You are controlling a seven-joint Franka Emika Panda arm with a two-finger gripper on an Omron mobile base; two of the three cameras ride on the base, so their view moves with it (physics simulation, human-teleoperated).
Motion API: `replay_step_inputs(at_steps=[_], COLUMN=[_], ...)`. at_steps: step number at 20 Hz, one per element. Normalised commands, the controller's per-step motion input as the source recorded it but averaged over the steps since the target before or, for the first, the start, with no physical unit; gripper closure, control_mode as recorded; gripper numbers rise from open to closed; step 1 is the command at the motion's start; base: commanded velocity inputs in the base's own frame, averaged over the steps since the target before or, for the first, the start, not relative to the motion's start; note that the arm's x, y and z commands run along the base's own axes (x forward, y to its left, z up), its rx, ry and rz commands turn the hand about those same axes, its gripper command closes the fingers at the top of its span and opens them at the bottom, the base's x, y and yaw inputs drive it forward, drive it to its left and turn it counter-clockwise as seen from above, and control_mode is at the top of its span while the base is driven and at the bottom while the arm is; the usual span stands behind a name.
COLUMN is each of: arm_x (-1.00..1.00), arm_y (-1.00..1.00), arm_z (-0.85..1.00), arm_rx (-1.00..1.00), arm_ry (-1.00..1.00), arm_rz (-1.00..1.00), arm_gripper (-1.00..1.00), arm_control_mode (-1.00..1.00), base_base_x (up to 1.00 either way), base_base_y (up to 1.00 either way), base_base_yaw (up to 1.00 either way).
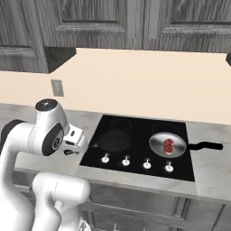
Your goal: Place both pans onto different burners. Then place the squash and the steak on different pans.
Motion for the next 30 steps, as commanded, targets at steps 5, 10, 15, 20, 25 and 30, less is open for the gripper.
replay_step_inputs(at_steps=[5, 10, 15, 20, 25, 30], arm_x=[-0.13, -0.20, 0.00, 0.00, 0.00, 0.00], arm_y=[0.00, -0.03, 0.00, 0.00, 0.00, 0.00], arm_z=[0.00, 0.00, 0.00, 0.00, 0.00, 0.00], arm_rx=[-0.06, -0.05, 0.00, 0.00, 0.00, 0.00], arm_ry=[0.00, 0.00, 0.00, 0.00, 0.00, 0.00], arm_rz=[0.03, 0.00, 0.00, 0.00, 0.00, 0.00], arm_gripper=[-1.00, -1.00, -1.00, -1.00, -1.00, -1.00], arm_control_mode=[-1.00, -1.00, 1.00, 1.00, 1.00, 1.00], base_base_x=[0.00, 0.00, -0.48, -0.52, -0.35, -0.10], base_base_y=[0.00, 0.00, -0.48, -0.65, -0.65, -0.71], base_base_yaw=[0.00, 0.00, 0.00, 0.00, 0.00, 0.00])
